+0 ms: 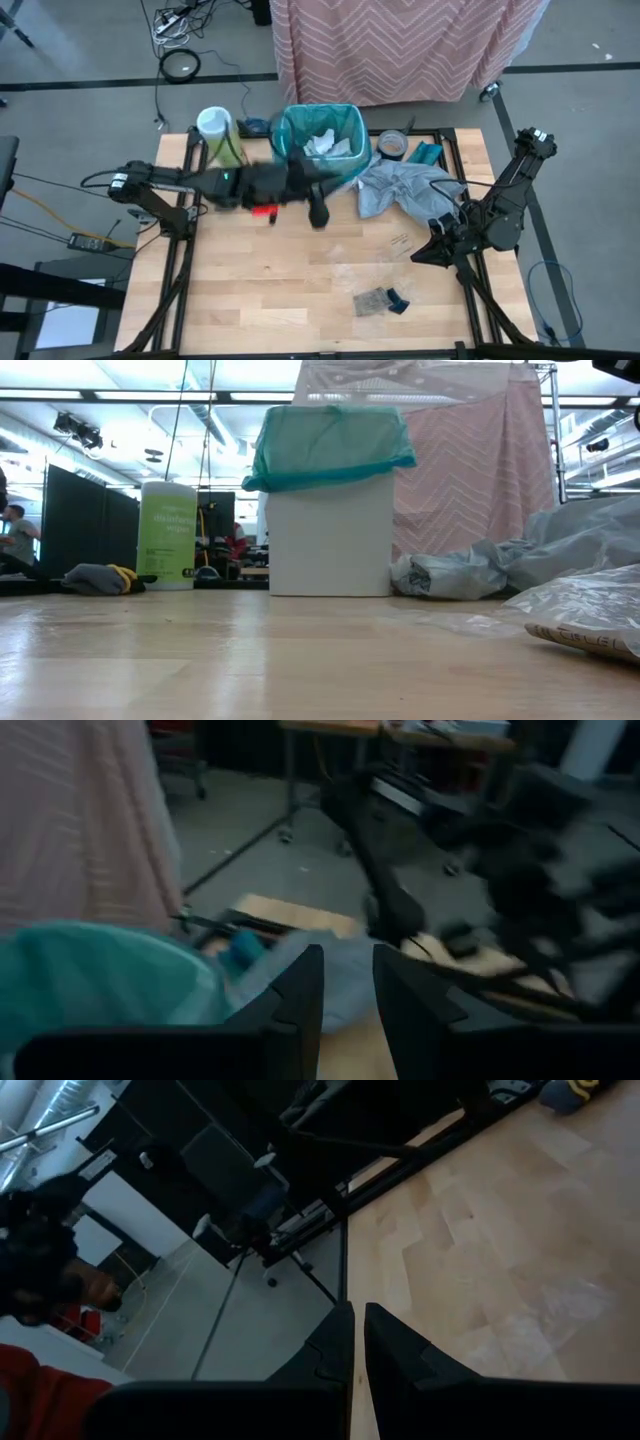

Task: Place trash/remove bag and relplace
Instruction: Put the transparent plastic material into the trash bin

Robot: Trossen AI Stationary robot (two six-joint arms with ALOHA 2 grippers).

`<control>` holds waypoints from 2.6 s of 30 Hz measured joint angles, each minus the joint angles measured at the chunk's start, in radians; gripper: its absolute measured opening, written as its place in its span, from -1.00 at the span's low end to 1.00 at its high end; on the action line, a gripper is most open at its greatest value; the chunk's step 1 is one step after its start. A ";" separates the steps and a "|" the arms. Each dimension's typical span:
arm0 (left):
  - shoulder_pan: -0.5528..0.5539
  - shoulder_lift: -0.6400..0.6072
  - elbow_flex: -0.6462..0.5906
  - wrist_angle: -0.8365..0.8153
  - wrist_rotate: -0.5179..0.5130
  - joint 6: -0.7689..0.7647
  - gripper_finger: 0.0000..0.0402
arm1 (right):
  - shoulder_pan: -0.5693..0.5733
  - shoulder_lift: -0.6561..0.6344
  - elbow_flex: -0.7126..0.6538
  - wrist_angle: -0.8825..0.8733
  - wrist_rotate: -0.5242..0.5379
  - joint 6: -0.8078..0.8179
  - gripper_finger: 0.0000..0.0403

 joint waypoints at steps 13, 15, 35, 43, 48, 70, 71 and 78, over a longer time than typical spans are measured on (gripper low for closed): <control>-0.106 0.221 -0.251 0.306 -0.056 -0.144 -0.52 | 0.000 0.003 0.000 -0.012 -0.001 0.002 -0.90; -0.106 0.275 -0.258 0.350 -0.037 -0.144 -0.52 | -0.001 0.007 0.000 -0.011 -0.001 0.011 -0.90; -0.225 0.498 -0.256 0.305 0.018 -0.163 -0.52 | -0.001 0.110 0.000 0.013 -0.035 0.106 -0.90; -0.238 0.557 -0.256 0.352 -0.067 -0.163 -0.52 | -0.001 0.111 0.000 0.014 -0.035 0.133 -0.90; -0.252 0.579 -0.256 0.352 -0.067 -0.163 -0.52 | -0.008 0.111 0.000 0.013 -0.035 0.141 -0.90; -0.283 0.698 -0.255 0.489 -0.084 -0.146 -0.52 | -0.057 0.112 0.000 0.039 -0.034 0.140 -0.90; -0.283 0.707 -0.255 0.506 -0.088 -0.154 -0.52 | -0.058 0.112 0.000 0.040 -0.034 0.141 -0.90; -0.281 0.724 -0.250 0.507 -0.051 -0.221 -0.73 | -0.058 0.112 0.000 0.043 -0.034 0.141 -0.90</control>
